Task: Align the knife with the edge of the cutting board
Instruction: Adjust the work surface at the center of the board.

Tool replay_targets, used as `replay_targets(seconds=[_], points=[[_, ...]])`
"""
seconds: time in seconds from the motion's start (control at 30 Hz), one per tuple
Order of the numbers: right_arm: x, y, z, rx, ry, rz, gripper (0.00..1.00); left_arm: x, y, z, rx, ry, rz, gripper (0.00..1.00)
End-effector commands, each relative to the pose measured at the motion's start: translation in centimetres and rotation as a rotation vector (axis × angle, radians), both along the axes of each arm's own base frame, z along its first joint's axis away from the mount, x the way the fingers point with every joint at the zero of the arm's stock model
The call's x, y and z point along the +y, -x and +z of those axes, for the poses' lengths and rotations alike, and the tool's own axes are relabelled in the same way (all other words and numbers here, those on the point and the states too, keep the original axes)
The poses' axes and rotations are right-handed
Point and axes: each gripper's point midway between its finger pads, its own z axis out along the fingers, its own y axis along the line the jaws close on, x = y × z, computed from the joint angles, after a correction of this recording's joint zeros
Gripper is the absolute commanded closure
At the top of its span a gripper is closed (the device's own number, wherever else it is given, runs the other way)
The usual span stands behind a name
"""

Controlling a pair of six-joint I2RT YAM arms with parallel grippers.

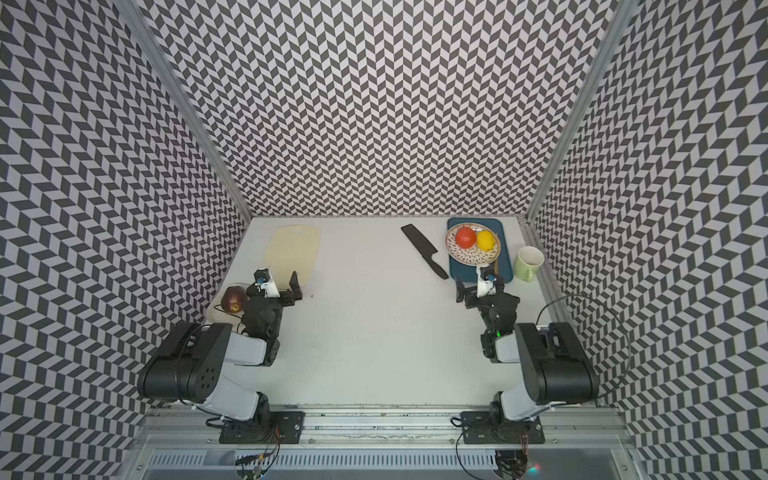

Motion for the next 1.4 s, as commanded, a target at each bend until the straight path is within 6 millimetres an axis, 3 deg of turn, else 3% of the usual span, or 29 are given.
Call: replay_targets(seconds=[0.0,0.47,0.6,0.7,0.83,0.93,1.0,1.1,1.23,1.37], points=[[0.2,0.3,1.7,-0.068,0.006,0.011,0.00,-0.3,-0.5,0.7,-0.014,-0.015,-0.028,0.00],[0.2,0.2,1.7,-0.069,0.006,0.012,0.00,-0.3,-0.7,0.6,-0.008,-0.004,-0.057,0.00],[-1.9,-0.8,1.4,-0.035,-0.033,-0.108,0.00,-0.4,-0.8,0.6,-0.007,-0.004,-0.057,0.00],[-2.3,-0.9,1.4,-0.033,-0.047,-0.135,0.00,-0.2,-0.9,1.0,-0.014,-0.003,-0.046,0.00],[-3.2,-0.1,3.6,-0.077,-0.061,-0.212,0.00,0.0,-2.3,3.4,0.041,-0.007,-0.002,0.00],[-5.1,0.2,6.2,-0.047,-0.153,-0.373,0.00,3.9,-1.4,7.4,-0.058,0.171,0.233,0.00],[-4.5,0.2,8.9,-0.023,-0.253,-0.351,0.00,5.8,-1.3,9.5,-0.082,0.260,0.333,0.00],[-3.8,1.1,12.5,-0.076,-0.456,-0.298,0.00,7.0,-2.3,11.4,-0.063,0.332,0.378,0.00],[-3.9,2.4,13.1,-0.054,-0.725,-0.293,0.00,8.4,-3.9,9.7,0.024,0.425,0.479,0.00],[1.2,3.2,13.7,0.032,-0.712,-0.032,0.00,6.6,-7.9,7.2,0.166,0.392,0.367,0.01]])
